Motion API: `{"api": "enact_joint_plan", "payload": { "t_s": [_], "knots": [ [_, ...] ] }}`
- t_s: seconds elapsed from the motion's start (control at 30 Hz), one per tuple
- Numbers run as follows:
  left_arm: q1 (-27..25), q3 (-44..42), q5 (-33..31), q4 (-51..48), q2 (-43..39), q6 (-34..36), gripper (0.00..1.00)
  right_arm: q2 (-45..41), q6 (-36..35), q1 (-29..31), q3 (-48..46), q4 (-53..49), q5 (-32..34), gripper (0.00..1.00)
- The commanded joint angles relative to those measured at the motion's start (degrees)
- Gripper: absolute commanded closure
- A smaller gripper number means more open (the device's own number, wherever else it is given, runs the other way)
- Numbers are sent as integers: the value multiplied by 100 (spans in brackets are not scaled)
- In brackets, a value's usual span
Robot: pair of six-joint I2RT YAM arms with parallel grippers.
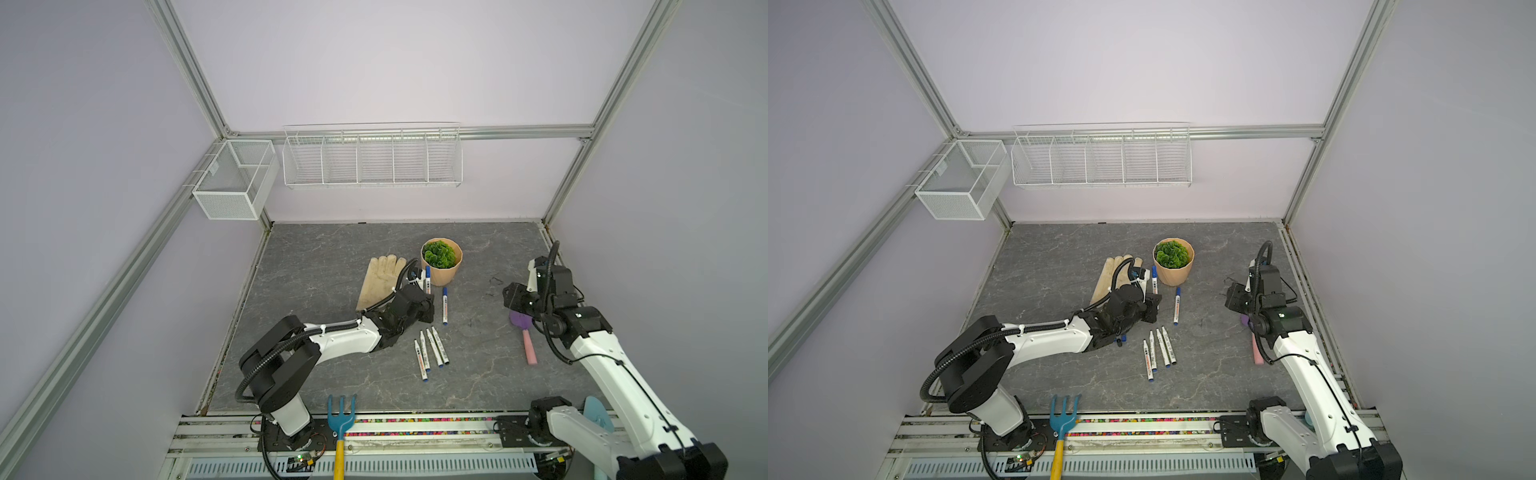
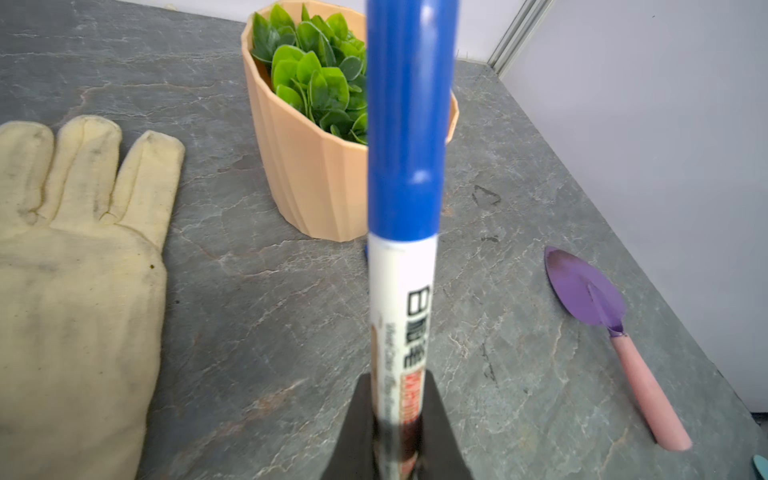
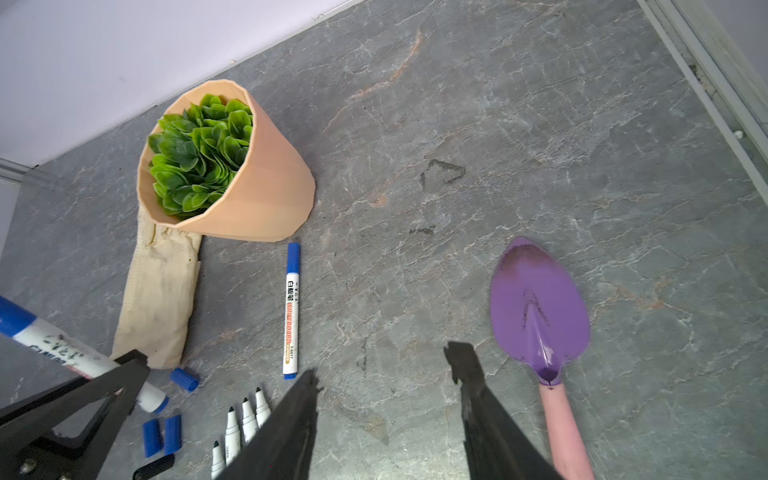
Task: Insert the pens into the pen caps
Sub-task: 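Lower the capped marker to the table with left gripper while right gripper withdraws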
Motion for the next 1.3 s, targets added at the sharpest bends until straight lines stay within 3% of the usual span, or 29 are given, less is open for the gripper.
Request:
{"api": "enact_joint_plan", "payload": {
  "t_s": [0.0, 0.9, 0.97, 1.07, 1.27],
  "knots": [
    [-16, 146, -319, -433, 220, -75, 100, 42, 126, -18, 51, -137, 127, 43],
    [-68, 941, 415, -1071, 1382, -319, 100, 35, 172, -27, -84, -50, -123, 45],
    [-76, 990, 458, -1115, 1420, -315, 96, 44, 182, -27, -95, -53, -161, 45],
    [-76, 1070, 473, -1190, 1479, -295, 81, 38, 190, -27, -108, -43, -177, 45],
    [-76, 1208, 554, -1225, 1579, -235, 76, 53, 173, -26, -106, -25, -325, 45]
  ]
}}
